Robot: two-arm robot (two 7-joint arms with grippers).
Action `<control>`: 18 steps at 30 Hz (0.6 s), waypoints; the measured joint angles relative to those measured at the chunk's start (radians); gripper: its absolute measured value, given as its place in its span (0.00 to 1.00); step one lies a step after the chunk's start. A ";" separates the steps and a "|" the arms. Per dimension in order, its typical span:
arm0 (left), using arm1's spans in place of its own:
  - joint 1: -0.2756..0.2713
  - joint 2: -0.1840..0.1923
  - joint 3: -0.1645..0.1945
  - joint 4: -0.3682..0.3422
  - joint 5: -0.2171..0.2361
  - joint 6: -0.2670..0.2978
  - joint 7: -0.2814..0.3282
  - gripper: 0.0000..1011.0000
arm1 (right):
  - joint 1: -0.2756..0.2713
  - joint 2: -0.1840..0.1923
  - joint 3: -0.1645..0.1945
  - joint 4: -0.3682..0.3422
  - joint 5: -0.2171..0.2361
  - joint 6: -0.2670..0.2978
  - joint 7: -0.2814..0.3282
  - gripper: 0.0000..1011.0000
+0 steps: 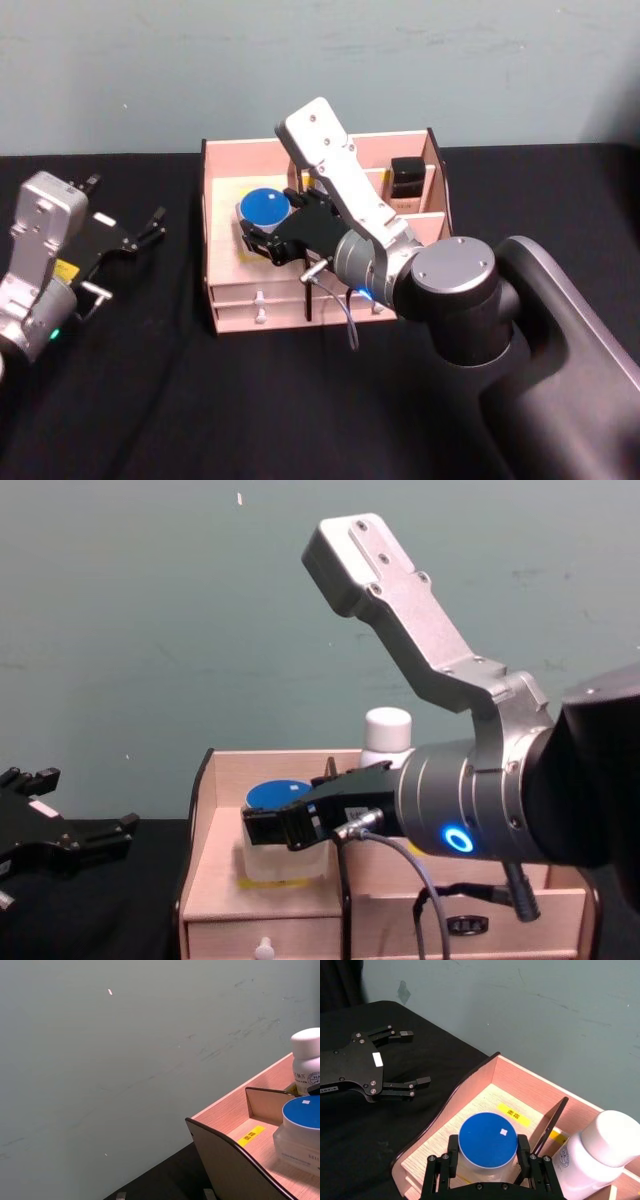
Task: Pick up the facial cleanser and watermelon frost from the table and place them into the tiered storage box.
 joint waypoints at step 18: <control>0.000 0.000 0.000 0.000 0.000 0.000 0.000 0.99 | -0.001 0.001 -0.001 -0.002 0.001 0.000 0.001 0.95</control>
